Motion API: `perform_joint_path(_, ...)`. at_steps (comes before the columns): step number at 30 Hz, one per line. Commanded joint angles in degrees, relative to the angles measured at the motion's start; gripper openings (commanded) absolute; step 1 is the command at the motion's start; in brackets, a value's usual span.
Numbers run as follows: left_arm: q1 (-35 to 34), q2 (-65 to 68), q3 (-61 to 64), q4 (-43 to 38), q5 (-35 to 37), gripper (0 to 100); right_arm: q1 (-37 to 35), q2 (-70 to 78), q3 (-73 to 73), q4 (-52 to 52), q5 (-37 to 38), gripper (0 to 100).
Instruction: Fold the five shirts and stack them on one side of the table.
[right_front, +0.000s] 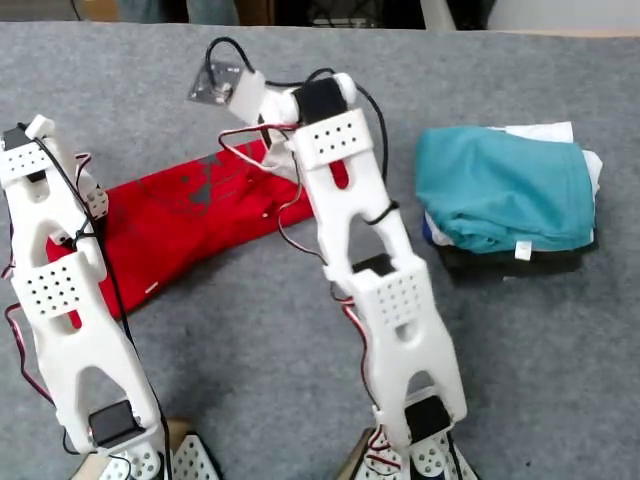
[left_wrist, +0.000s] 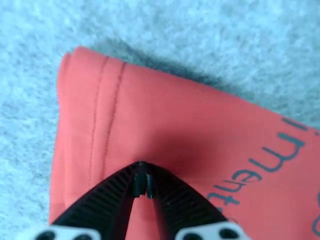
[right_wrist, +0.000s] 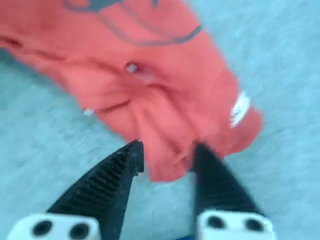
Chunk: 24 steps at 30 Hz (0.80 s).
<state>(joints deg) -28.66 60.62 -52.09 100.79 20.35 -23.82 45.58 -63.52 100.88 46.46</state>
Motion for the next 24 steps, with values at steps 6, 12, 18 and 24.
perform_joint_path(6, -0.22, 0.26, 0.31, 0.09, -0.18, 3, -1.58, -4.79, 22.99, -10.29, -0.62, 1.5)
perform_joint_path(12, -0.31, 0.26, 0.4, 0.09, -0.18, 3, -3.34, 0.4, 19.47, -18.73, -0.79, 1.5)
perform_joint_path(18, -0.4, 0.35, 0.4, 0.09, -0.18, 3, -4.84, 6.55, 7.43, -20.92, -4.4, 1.5)
perform_joint_path(24, -0.4, 0.35, 0.4, 0.09, -0.18, 3, -3.87, 17.54, -7.87, -33.14, -17.67, 1.5)
